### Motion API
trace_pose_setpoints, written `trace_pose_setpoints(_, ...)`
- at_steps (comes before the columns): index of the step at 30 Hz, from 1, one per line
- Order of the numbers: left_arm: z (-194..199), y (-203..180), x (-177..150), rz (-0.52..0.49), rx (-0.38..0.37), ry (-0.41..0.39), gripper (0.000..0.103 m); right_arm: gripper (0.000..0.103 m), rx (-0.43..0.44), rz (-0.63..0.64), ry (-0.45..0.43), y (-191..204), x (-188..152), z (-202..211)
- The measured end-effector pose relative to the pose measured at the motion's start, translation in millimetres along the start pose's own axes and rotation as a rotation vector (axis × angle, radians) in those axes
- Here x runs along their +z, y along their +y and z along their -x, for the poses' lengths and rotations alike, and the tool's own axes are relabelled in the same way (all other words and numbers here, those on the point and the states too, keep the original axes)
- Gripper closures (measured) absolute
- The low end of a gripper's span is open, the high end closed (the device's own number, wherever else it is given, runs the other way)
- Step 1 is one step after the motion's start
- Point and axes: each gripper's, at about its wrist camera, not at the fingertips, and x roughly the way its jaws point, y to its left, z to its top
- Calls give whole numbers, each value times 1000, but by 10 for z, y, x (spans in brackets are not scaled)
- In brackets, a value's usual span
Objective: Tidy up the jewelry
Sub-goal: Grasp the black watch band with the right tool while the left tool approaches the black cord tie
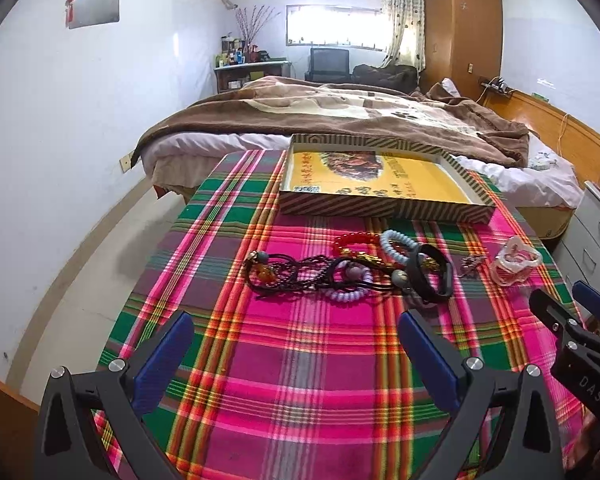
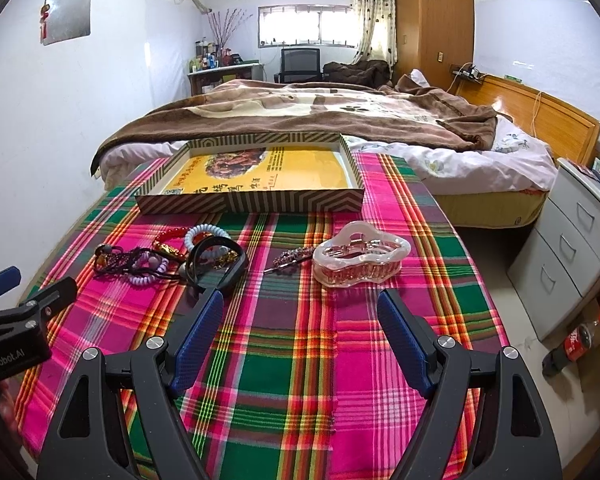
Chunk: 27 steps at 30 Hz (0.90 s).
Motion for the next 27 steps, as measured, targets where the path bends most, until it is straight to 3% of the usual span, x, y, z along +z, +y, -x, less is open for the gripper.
trace_pose_setpoints(4,-70,112,36,3,7,-4,0,24,24,12,9,35,39,-86)
trace_pose_setpoints(7,-156,272,64,10,-3,8,0,24,89,35,13,84,102,-175)
trace_pose_setpoints(12,-378,611,65,41,-13,83,0,24,197,76,40,231,180,-426)
trace_pose_setpoints(16,-505,825,11,77,-33,125,0,41,279,115,152,397,159,-754)
trace_pose_setpoints(27,-641,987,27,105,-81,144,0,60,322,247,163,706,131,-921)
